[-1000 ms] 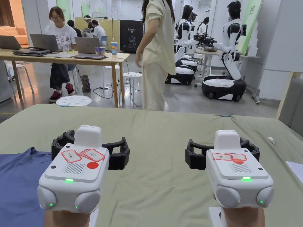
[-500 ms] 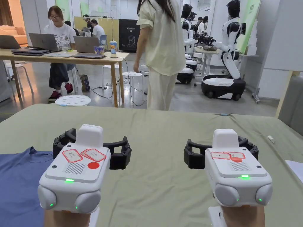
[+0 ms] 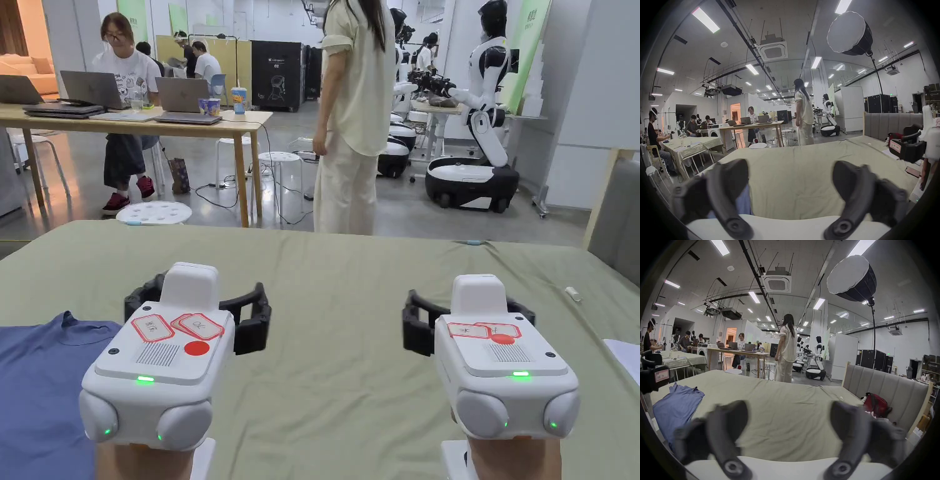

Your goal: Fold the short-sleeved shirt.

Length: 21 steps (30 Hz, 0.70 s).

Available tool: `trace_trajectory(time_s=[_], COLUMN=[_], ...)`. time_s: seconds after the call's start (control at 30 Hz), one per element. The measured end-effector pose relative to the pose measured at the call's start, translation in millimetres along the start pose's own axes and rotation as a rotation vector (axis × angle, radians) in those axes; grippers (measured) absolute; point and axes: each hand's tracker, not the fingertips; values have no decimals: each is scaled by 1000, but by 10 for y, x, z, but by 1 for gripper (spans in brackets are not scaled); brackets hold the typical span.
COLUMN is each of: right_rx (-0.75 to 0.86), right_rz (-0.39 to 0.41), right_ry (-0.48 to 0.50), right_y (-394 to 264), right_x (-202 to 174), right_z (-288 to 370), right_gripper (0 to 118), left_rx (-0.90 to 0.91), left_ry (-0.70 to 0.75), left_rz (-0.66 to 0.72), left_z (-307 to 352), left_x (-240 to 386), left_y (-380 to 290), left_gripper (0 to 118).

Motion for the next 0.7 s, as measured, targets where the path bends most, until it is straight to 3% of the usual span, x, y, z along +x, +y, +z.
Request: trace_trajectory(time_s=[0.03, 0.07, 0.1, 0.17, 0.4, 0.57, 0.7], right_rx=[6, 2, 4, 9, -3, -3, 11], right_rz=[17, 41, 56, -3, 4, 29, 41], right_ry=[-22, -50, -89, -15, -30, 43, 174], right_y=[0, -7, -1, 24, 17, 81, 155], right_x=[-4, -9, 4, 68, 13, -369, -960], right_z=[0, -10, 9, 28, 38, -58, -173], right_gripper=[1, 0, 0, 0, 0, 0, 0], left_rx=[2, -2, -9, -8, -25, -32, -50], left_ry=[3, 4, 9, 0, 19, 97, 222], left_rz=[2, 1, -1, 13, 17, 29, 27], left_z=[-2, -14, -33, -5, 6, 115, 298], left_x=[3, 5, 9, 20, -1, -357, -862], left_y=[2, 7, 8, -6, -62, -85, -142], left_gripper=[4, 0, 0, 0, 0, 0, 0])
